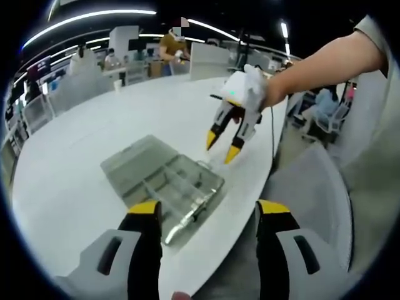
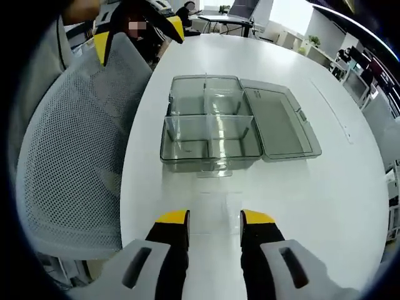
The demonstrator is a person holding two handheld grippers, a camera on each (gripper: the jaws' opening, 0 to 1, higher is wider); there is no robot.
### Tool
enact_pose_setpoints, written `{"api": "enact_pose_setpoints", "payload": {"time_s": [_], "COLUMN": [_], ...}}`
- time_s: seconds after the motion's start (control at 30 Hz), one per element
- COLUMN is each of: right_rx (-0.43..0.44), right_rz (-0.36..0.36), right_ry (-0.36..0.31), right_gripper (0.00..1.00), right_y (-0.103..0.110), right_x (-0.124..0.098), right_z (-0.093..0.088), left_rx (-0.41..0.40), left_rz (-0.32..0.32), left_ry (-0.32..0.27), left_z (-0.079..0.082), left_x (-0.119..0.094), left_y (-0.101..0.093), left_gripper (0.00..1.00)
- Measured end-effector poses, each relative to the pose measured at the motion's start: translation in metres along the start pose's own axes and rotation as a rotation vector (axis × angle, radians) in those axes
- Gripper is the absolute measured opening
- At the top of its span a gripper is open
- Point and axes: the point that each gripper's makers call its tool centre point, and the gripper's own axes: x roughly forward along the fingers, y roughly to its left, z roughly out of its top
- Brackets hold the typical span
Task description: Insert the divider into the dual guide fixture by aligning both edges with the guide slots and pushing it downward to the bottom, including one-sided entry, uneven engagement, binding, and posture correction.
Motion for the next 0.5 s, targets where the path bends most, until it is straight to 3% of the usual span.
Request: {"api": "enact_pose_setpoints", "payload": {"time_s": [0.5], "right_rx": [-0.034], "right_rz": [-0.055], "right_ry": [-0.056], "right_gripper": [0.27], "right_y": [0.016], "right_x": [-0.015], "right_z": [0.039], "left_rx": [-0.042], "left_rz": [-0.023], "left_ry": [-0.020], "left_z": [0.001], "left_x": [0.005], "left_y": [0.000], "left_gripper": [0.56]}}
